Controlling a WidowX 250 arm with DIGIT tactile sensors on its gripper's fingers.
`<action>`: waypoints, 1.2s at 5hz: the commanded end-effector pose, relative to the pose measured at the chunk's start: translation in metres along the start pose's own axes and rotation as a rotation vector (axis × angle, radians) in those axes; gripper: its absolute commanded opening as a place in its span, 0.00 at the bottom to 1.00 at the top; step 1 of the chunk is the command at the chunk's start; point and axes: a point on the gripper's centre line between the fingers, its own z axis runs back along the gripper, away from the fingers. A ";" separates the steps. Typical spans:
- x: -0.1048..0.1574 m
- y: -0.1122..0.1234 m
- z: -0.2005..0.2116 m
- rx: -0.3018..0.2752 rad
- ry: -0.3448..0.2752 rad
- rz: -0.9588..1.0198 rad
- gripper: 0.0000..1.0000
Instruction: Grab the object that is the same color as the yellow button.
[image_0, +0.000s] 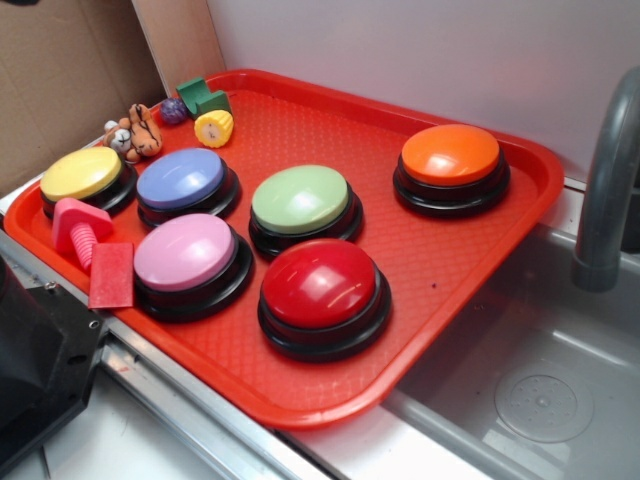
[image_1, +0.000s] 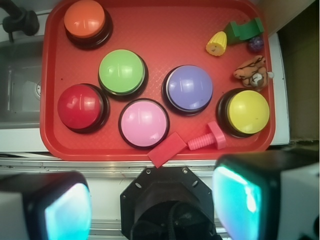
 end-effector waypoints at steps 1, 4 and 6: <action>0.000 0.000 0.000 0.000 0.000 0.000 1.00; 0.056 0.049 -0.056 -0.025 0.075 0.278 1.00; 0.101 0.099 -0.098 0.014 -0.005 0.552 1.00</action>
